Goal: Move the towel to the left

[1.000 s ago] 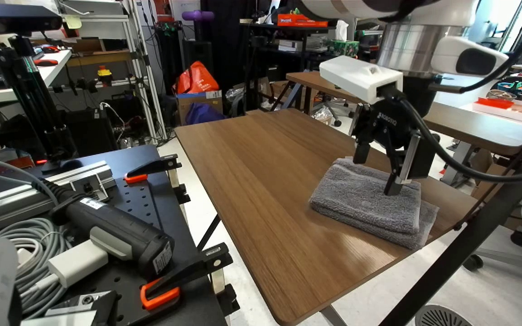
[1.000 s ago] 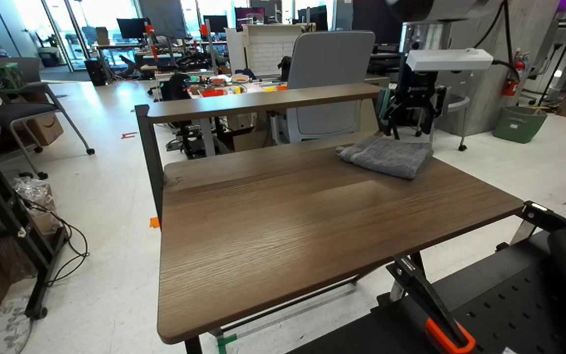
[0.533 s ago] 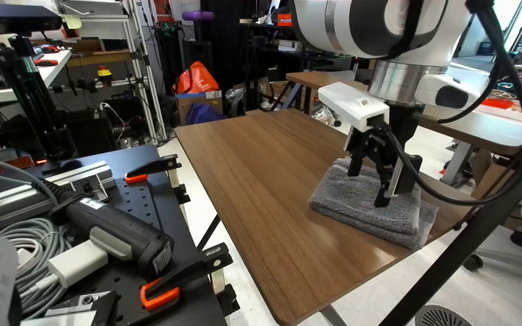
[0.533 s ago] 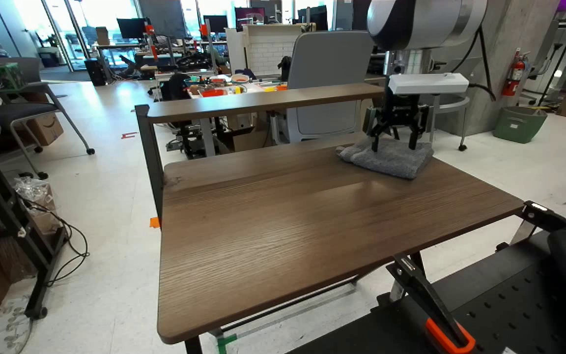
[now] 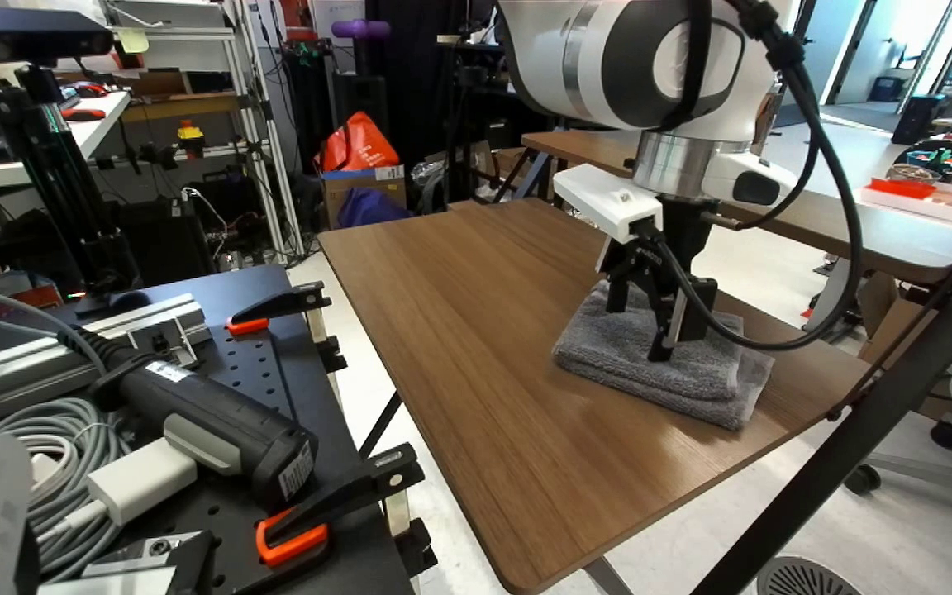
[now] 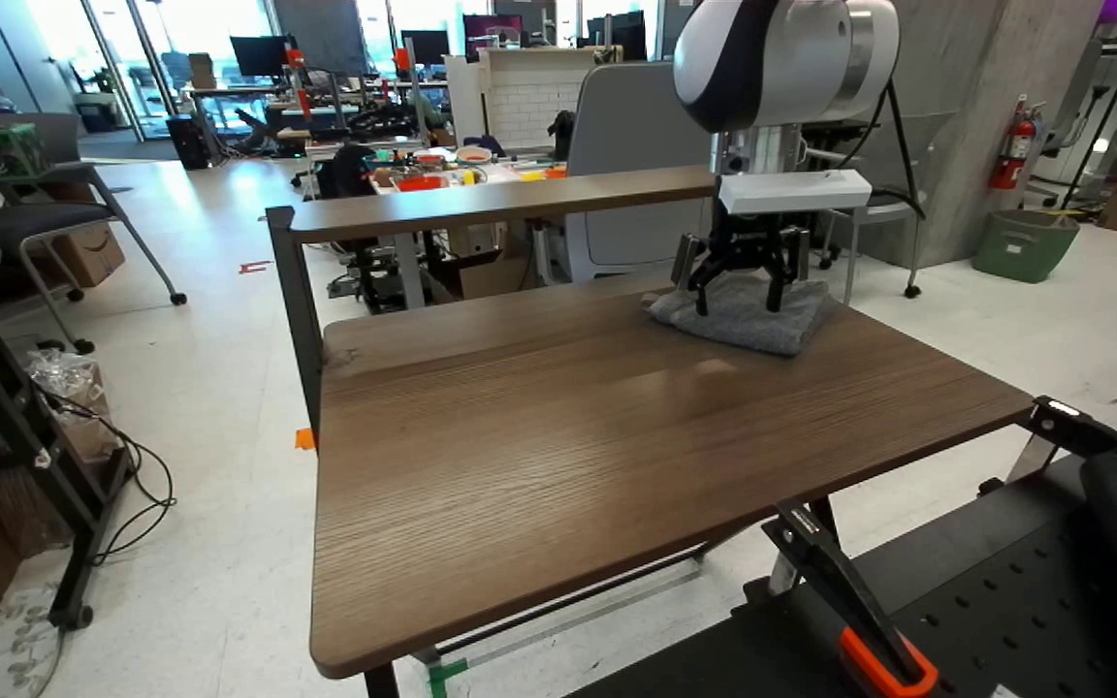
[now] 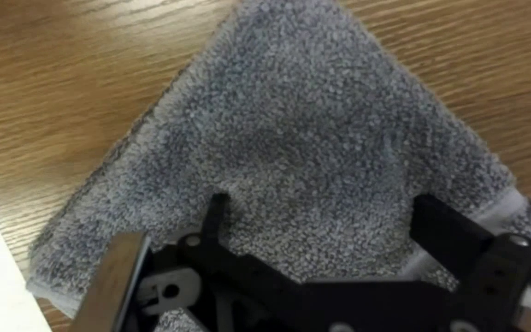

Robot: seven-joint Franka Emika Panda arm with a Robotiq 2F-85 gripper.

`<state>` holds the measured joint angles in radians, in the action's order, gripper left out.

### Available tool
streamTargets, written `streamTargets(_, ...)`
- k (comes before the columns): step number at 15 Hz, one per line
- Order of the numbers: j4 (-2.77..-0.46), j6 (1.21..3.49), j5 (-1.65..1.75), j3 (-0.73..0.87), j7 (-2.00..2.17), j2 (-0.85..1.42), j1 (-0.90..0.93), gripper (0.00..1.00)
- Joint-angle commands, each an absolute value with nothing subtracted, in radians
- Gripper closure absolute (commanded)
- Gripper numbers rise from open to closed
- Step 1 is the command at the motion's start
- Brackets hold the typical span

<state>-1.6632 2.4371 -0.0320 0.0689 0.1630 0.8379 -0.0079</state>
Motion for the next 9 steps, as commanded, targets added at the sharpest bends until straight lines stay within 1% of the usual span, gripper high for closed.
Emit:
streamTargets(1,-1.641,2.463,-0.023,0.055,0.172,0.882,0.031,0.00)
streamTargets(9,-1.609,2.438,0.000,0.007,0.174,0.923,0.163,0.00)
